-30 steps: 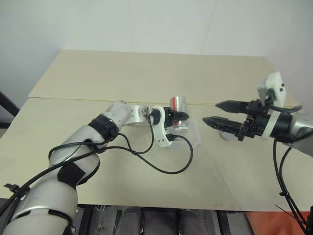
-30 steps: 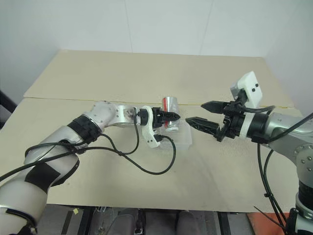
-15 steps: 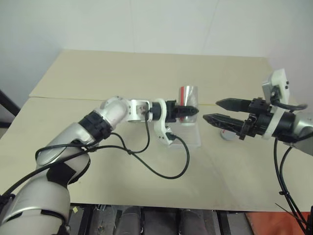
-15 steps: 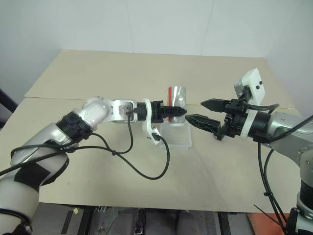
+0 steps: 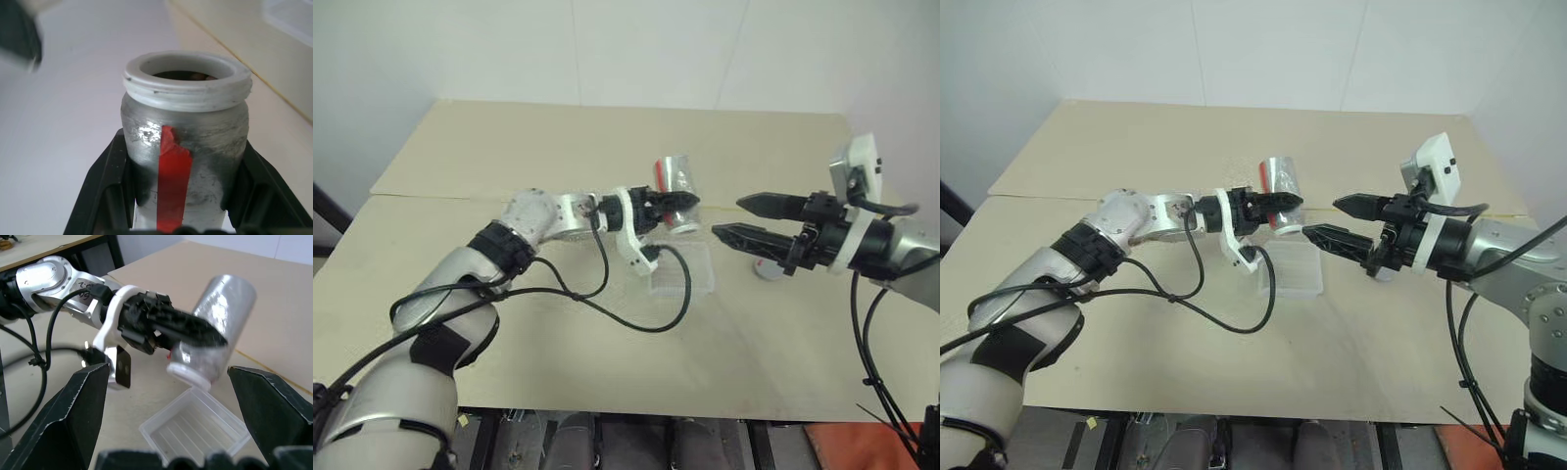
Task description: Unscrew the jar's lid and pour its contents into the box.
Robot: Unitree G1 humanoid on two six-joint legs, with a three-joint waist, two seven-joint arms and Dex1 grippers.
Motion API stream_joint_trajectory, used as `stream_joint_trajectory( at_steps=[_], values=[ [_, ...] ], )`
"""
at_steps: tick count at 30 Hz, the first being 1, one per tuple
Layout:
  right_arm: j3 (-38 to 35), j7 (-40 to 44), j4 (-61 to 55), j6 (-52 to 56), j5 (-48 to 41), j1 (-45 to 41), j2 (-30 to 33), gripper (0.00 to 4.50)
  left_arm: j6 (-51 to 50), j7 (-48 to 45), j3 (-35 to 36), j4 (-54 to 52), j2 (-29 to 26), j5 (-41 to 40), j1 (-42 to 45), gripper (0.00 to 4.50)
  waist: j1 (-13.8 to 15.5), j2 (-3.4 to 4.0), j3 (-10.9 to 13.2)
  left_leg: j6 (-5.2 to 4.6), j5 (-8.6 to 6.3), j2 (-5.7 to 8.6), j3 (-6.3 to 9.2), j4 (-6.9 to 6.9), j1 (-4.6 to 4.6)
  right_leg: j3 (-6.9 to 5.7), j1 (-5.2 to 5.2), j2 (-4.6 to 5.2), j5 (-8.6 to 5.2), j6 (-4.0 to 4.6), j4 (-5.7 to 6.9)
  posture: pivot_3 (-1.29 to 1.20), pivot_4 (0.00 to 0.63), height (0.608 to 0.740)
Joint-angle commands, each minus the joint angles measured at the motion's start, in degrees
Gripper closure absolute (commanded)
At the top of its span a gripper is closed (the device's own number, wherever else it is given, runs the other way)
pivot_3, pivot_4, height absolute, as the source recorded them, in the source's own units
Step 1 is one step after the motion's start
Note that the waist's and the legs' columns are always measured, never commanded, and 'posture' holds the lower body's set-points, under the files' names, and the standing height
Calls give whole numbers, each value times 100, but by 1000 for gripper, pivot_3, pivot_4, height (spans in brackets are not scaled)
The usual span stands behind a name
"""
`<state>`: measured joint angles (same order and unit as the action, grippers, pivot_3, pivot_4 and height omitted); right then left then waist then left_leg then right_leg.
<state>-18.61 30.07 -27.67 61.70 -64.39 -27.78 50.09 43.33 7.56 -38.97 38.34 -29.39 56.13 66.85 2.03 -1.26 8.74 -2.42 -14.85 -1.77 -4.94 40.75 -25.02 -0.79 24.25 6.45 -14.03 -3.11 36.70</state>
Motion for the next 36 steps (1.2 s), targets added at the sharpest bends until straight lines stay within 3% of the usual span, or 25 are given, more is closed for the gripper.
stream_joint_trajectory(
  at_steps=[1, 5, 8, 15, 21, 27, 36],
  values=[
    [-253, -85, -151, -85, -201, 86, 11, 48, -129, -1398, 981, 322, 96, -2083, -234, 2545, -10, 0, 0, 1, 0, -2, 3, 0, 0, -1, 1, 0, 0, 0, 1, 0, 150, 740],
    [-285, -136, -144, -96, -295, 169, 39, 48, -1689, -3181, 2012, -211, 475, -4271, -787, 2545, -14, 0, 0, 1, 0, 0, 2, 3, -1, -4, -2, 0, 0, 0, -2, 0, 150, 740],
    [-250, -174, -106, -113, -325, 158, 41, 48, -3883, -4029, 2774, -1030, 729, -5576, -1156, 2545, -40, 0, 0, 1, 0, 0, 9, 6, 0, -3, -5, 0, 0, 0, -2, 0, 150, 740],
    [-281, -325, -156, -129, -475, 241, -56, 48, -6997, -3285, 3983, -2094, 1009, -6411, -1714, 2545, -150, 0, 0, 2, 1, -1, 42, 5, 2, 0, -6, -5, 0, 0, 3, 0, 150, 740],
    [-310, -455, -190, -169, -614, 330, -78, 48, -6409, -2688, 4374, -2649, 1330, -6426, -2753, 2545, -138, 1, -1, 4, 2, -1, 42, -1, 11, 4, -10, -4, 0, 0, 4, 0, 150, 740],
    [-278, -555, -267, -244, -612, 401, -145, 48, -6604, -3234, 4695, -3074, 1503, -7224, -3097, 2545, -81, -3, -1, 3, 2, 2, 43, 2, 12, 5, -17, -2, 0, 0, 1, 0, 150, 740],
    [-142, -608, -473, -458, -381, 656, -251, 48, -5651, -3634, 4471, -3284, 1496, -7161, -3514, 2545, -117, -4, -1, 2, 1, 3, 43, -1, 13, 6, -15, -2, 0, 1, 0, 0, 150, 740]
  ],
)
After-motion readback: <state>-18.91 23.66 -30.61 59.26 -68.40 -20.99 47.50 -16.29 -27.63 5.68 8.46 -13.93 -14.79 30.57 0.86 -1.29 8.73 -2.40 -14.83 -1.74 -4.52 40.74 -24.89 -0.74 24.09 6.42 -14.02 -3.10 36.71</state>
